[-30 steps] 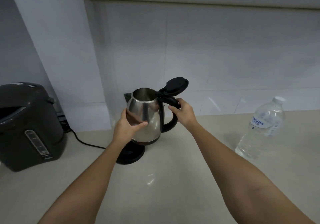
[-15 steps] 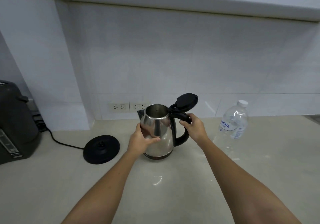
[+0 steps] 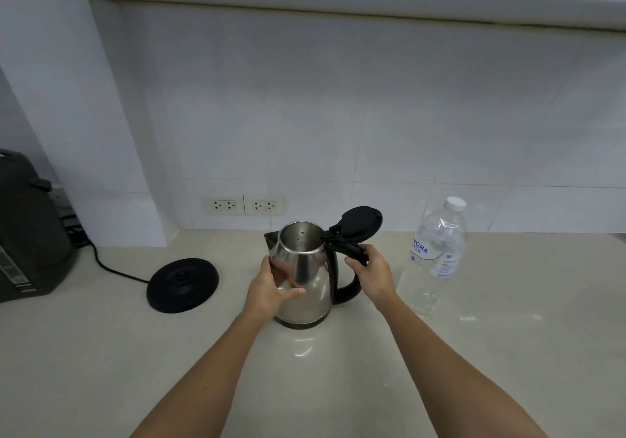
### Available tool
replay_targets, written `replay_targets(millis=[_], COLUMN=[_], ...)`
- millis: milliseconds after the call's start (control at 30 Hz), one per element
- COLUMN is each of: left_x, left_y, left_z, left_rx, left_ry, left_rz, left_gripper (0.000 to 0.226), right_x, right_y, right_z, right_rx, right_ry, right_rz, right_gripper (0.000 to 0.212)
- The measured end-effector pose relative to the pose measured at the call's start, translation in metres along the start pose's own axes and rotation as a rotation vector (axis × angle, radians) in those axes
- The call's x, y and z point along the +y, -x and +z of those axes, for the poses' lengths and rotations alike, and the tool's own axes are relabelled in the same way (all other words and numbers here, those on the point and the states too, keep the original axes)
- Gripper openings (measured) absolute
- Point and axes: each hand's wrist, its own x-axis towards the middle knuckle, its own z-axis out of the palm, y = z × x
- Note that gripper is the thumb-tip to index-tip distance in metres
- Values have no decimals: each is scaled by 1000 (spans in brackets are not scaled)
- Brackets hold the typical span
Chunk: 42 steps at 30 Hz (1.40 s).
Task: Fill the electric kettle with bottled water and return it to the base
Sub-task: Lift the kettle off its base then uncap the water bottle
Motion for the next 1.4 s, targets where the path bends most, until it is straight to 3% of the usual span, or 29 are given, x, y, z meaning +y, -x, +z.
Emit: replay_targets(millis=[167, 367, 533, 600, 700, 767, 933, 1167, 1400], left_x=[3, 14, 22, 25, 30, 32, 38, 63, 112], left_y=[5, 10, 19, 23, 31, 37, 55, 79, 73], left_z=[3, 1, -1, -1, -1, 1, 13, 55, 106], left_rx=[53, 86, 110, 113, 112, 111, 100, -118, -208], left_ry=[-41, -193, -241, -238, -222, -220, -155, -1, -17], left_rz=[-28, -67, -95, -103, -84, -65, 30, 153, 253], left_gripper=[61, 81, 73, 65, 57, 53, 37, 28, 40], right_x=[-4, -13, -28, -40, -64, -79, -106, -128, -113], right_y=[0, 3, 9, 16, 31, 42, 60, 57, 38], right_z=[-5, -12, -18, -25, -40, -52, -81, -141, -189], right_rx=[-86, -163, -232, -273, -314, -315, -133, 154, 284], right_ry=[88, 247, 378, 385, 343, 327, 302, 444, 628], right_rz=[18, 36, 137, 176, 227, 228, 118, -82, -157], right_gripper=[31, 41, 12, 16, 40, 41, 23, 26, 29])
